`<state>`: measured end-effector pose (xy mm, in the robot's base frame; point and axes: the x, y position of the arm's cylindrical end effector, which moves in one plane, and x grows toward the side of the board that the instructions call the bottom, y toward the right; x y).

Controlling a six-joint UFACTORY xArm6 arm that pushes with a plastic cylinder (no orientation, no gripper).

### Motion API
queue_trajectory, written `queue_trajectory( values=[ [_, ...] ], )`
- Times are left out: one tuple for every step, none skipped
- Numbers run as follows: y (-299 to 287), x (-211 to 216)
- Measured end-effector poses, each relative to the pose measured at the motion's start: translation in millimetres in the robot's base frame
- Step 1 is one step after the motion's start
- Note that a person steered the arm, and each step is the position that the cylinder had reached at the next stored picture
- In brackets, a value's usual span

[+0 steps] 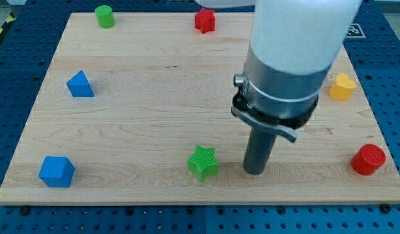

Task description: Move the green star to the bottom of the blue triangle

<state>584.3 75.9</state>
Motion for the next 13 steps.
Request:
queue_trajectory(
  values=[
    [0,14],
    [-7,26],
    [-15,21],
    [-47,7],
    [-87,-4],
    [-125,-13],
    [-140,-20],
    [-140,-23],
    [-134,-29],
    [-120,-36],
    [-114,-46],
    [-116,-60],
    [-142,-60]
  ],
)
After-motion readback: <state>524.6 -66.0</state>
